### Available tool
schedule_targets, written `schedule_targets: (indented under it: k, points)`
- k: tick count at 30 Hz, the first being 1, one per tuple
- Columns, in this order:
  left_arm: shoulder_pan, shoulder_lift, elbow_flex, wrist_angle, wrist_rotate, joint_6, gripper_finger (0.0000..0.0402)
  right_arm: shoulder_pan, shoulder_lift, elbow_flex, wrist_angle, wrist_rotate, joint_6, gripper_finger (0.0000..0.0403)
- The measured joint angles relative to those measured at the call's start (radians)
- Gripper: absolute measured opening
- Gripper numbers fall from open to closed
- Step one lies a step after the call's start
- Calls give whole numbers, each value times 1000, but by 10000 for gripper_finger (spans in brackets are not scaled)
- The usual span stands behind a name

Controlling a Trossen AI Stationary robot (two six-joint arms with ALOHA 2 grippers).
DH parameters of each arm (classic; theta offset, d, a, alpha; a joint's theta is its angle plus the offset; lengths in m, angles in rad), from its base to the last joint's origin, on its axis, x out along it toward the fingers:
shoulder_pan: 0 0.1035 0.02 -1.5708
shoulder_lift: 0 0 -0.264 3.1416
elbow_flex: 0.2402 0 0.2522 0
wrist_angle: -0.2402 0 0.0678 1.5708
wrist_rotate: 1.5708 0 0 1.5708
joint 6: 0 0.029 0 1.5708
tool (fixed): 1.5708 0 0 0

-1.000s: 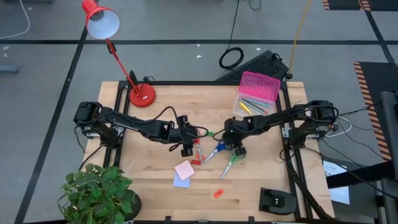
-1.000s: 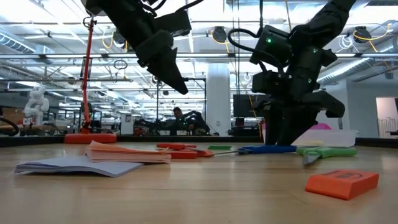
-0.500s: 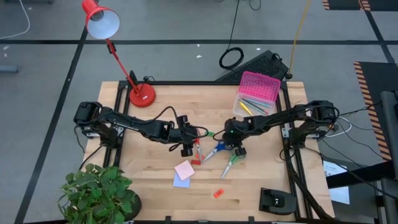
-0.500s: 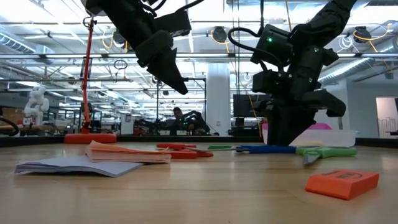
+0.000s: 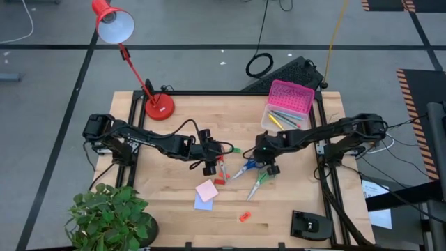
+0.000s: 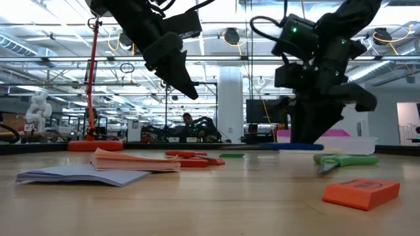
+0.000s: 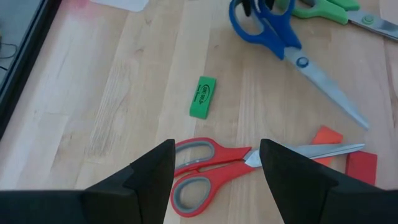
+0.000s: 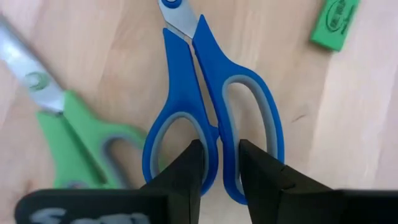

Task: Pack school essentials
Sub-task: Put the blue scissors into the supply box

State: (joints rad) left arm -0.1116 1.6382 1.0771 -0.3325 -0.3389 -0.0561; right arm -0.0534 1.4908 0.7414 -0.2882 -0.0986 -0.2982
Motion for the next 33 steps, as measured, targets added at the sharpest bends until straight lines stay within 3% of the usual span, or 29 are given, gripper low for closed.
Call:
schedule_targets:
  k: [12, 22, 33]
  points:
    - [0, 0, 0, 2, 0, 0, 239, 16, -208, 2, -130, 5, 73, 81]
    - [0, 0, 0, 11, 0, 0, 239, 16, -395, 3, -285, 110, 173, 82]
    - [0, 0, 0, 23, 0, 0, 239, 16, -524, 3, -384, 300, 280, 82]
